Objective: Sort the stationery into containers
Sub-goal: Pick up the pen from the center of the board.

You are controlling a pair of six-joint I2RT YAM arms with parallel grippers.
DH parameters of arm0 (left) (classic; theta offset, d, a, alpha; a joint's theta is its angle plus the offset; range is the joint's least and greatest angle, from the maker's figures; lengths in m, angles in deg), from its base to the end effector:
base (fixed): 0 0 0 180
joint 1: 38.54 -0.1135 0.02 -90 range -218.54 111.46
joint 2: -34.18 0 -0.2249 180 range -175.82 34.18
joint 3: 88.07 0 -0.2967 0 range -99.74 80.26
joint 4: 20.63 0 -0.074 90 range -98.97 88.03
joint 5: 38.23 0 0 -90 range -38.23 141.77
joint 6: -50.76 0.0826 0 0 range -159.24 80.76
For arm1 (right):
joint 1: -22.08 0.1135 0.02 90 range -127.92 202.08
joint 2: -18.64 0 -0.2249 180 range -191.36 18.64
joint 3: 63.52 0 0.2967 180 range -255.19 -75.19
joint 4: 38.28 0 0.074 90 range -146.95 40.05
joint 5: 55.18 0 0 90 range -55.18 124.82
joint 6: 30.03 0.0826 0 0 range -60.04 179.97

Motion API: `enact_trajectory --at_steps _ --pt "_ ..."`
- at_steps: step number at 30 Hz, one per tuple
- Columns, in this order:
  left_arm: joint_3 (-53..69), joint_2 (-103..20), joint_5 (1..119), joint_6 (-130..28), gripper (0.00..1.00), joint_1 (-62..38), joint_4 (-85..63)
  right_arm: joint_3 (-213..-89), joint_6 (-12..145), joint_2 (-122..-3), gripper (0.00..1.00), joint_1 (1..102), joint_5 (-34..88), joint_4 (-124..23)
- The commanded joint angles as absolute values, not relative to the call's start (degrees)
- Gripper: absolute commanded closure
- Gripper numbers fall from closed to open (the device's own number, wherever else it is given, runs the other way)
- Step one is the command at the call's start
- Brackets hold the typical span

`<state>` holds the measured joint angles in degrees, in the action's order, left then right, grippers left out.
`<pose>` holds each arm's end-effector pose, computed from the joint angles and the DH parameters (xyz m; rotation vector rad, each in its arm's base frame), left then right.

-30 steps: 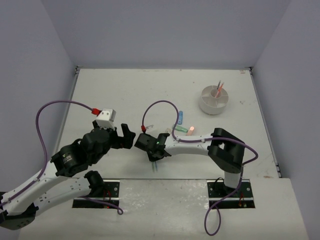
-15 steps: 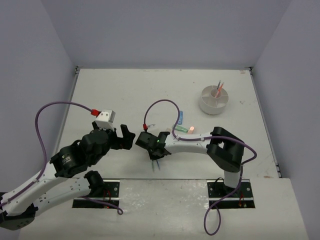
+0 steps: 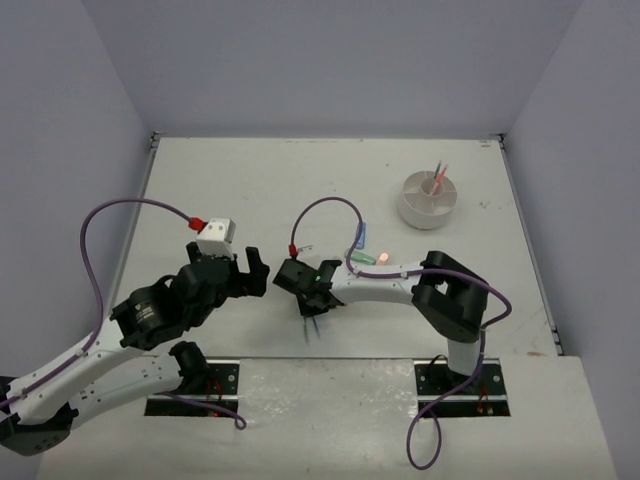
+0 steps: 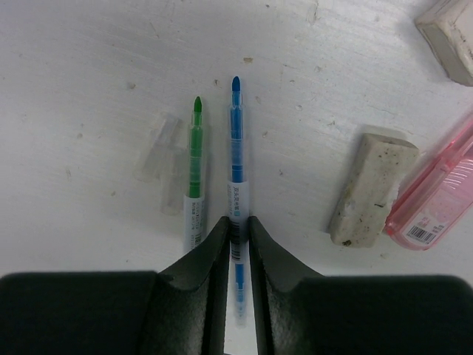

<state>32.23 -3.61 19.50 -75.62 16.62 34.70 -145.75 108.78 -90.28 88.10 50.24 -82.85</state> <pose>0.1719 -0.1698 0.2828 0.0196 2.0766 -0.3773 0.1856 0.3633 0.0475 -0.3489 2.7138 0.1809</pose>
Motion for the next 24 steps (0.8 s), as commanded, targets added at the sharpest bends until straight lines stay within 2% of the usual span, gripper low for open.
enact_trajectory --at_steps 1,4,13,16,17,21,24 --pt "30.0 -3.7 15.3 -78.3 0.0 16.8 36.5 -143.4 109.1 -91.4 0.86 87.1 49.8 -81.9" --pt "30.1 -3.6 15.0 -78.8 0.0 16.7 36.6 -142.7 108.6 -90.6 0.87 86.8 49.2 -80.8" --pt "29.7 -3.4 14.9 -78.9 0.0 16.7 36.8 -142.1 109.6 -96.1 0.75 86.2 47.4 -80.9" --pt "29.7 -3.7 15.2 -78.5 0.0 16.7 36.6 -141.5 110.0 -95.8 0.75 86.2 48.2 -81.1" --pt "29.6 -3.8 15.2 -78.4 0.0 16.7 36.6 -141.5 110.0 -95.7 0.75 86.2 48.5 -81.3" --pt "29.7 -4.0 15.6 -78.3 0.0 16.7 36.5 -141.6 110.2 -94.4 0.92 86.0 50.2 -82.6" --pt "29.6 -4.0 15.8 -78.0 0.0 16.7 36.4 -141.5 110.2 -92.4 1.0 85.5 51.6 -83.7"
